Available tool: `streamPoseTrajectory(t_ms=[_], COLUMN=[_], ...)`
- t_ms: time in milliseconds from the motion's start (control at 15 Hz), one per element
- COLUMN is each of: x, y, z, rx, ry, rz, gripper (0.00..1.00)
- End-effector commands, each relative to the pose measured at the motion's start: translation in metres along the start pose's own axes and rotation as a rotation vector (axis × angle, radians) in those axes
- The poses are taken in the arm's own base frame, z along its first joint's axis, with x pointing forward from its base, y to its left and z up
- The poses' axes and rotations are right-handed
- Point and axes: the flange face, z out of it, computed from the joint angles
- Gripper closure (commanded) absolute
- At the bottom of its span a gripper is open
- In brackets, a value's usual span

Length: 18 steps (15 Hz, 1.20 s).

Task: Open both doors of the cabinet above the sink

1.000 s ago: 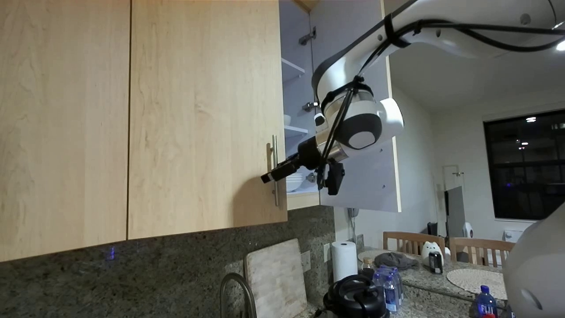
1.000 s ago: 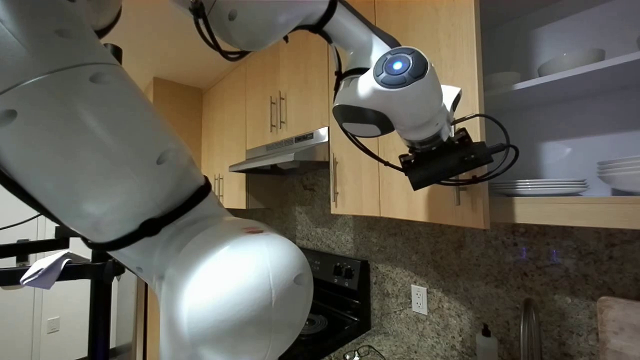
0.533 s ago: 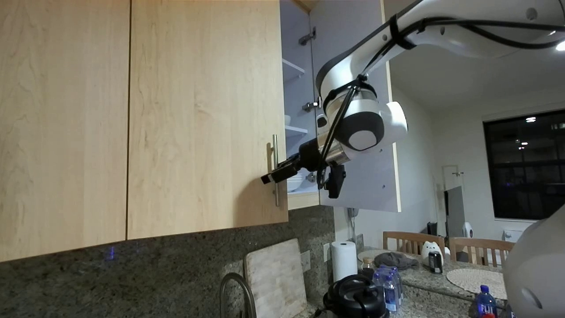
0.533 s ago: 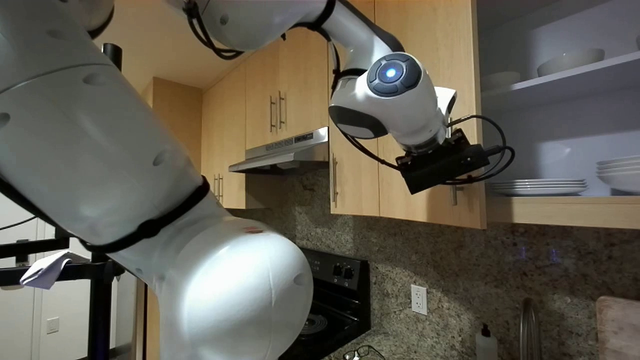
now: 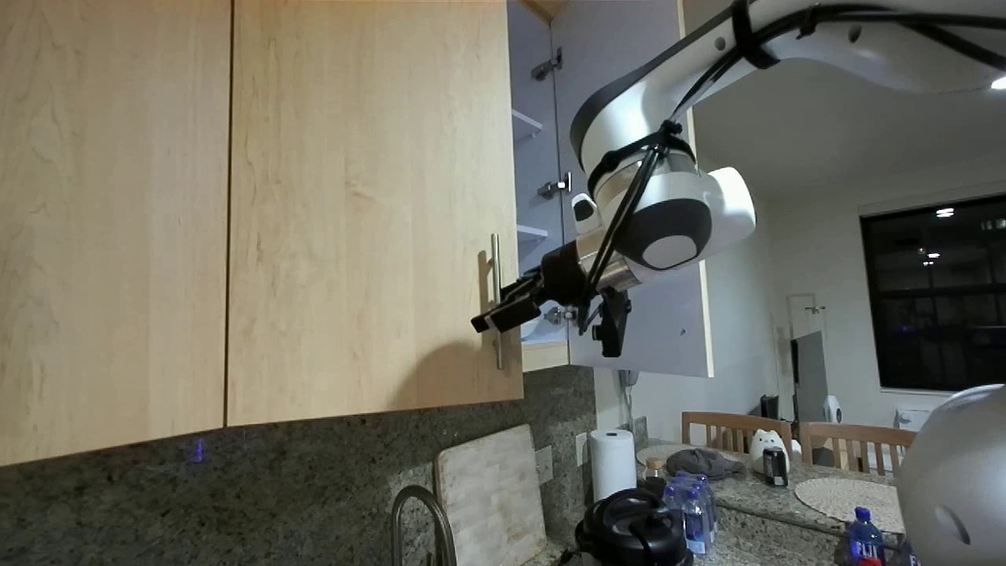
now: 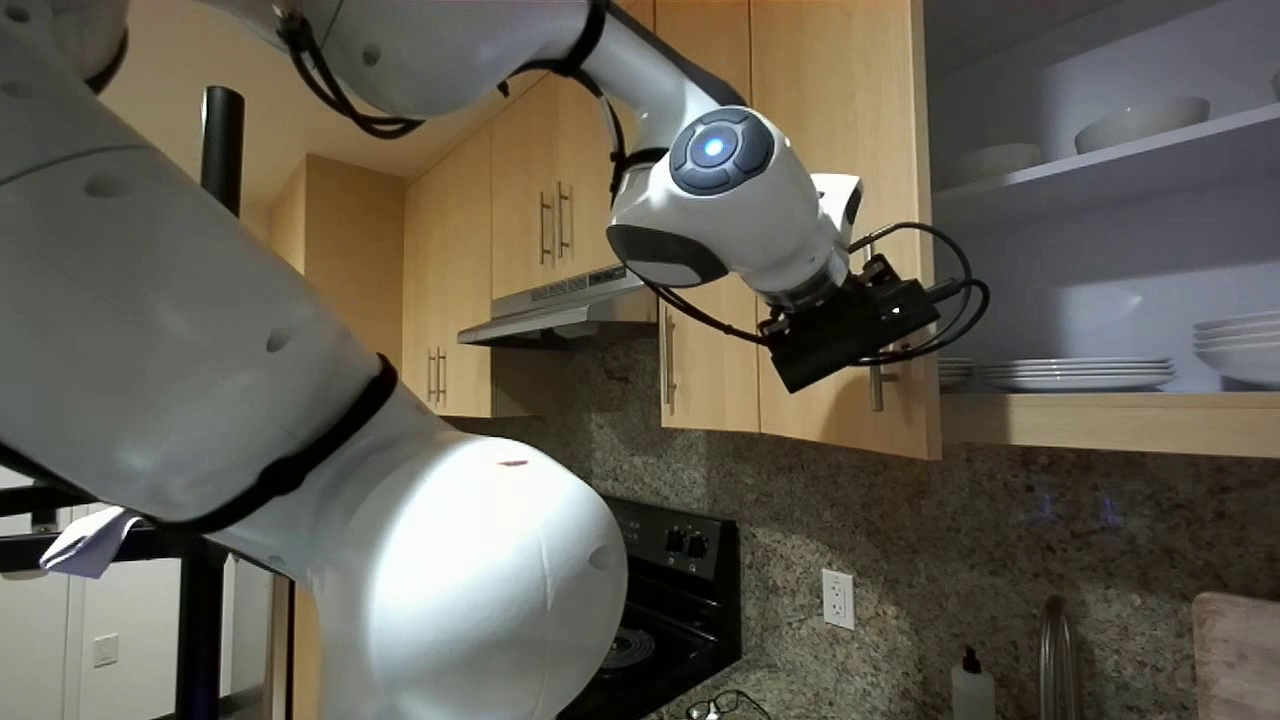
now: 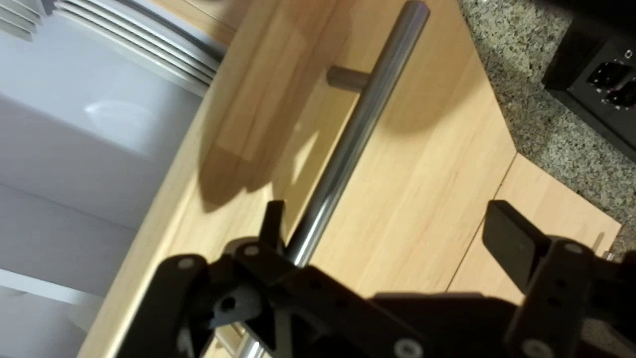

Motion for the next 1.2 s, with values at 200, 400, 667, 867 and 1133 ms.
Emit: streamPoseTrajectory(t_ms=[200,400,667,867,1133], x=[0.033,0.041,0.039,0.036,0.038], y=[-0.062,-0.074,-0.068,-0.067,-0.065], z=[-0.011,-0.012,-0.020,-0.020,-0.014], rx=[0.115,0.140,0.103,0.094,0.099], ry=[0.092,0.105,0.091,0.048,-0.007], rz=[-0.094,-0.103,-0.048,0.025,0.135], gripper=[0.00,0.00,0.00,0.00,0.00])
